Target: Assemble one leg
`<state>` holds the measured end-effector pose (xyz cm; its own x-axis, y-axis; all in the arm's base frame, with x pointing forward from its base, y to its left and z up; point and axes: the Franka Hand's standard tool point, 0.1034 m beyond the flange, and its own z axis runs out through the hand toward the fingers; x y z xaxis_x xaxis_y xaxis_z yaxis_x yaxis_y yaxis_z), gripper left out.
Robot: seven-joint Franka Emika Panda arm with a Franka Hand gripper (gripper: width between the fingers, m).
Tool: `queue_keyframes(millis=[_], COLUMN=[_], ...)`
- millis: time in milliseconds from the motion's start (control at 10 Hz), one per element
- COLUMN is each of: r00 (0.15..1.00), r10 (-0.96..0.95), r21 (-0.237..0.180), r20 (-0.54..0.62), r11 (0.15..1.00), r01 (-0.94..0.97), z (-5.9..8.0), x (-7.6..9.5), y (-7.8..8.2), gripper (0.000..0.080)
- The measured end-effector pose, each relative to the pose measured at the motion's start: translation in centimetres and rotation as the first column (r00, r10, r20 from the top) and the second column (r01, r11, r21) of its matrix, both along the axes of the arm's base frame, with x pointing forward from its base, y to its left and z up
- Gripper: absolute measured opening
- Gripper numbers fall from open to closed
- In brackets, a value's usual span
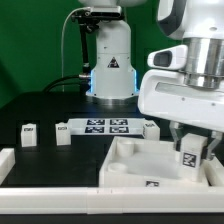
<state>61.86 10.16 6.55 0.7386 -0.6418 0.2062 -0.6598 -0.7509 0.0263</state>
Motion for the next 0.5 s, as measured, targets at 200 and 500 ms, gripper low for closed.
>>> queue_keyframes(millis=[200, 500], r00=[0.999, 1.000], r10=[-0.040, 0.011], r21=[-0.012, -0.017], r20=[-0.005, -0.013], r11=[0.999, 1.000], r01=[0.040, -0.011], z=[0.02, 0.00], x=[-0.17, -0.17], y=[-0.72, -0.63], gripper=[0.0331, 0.0527])
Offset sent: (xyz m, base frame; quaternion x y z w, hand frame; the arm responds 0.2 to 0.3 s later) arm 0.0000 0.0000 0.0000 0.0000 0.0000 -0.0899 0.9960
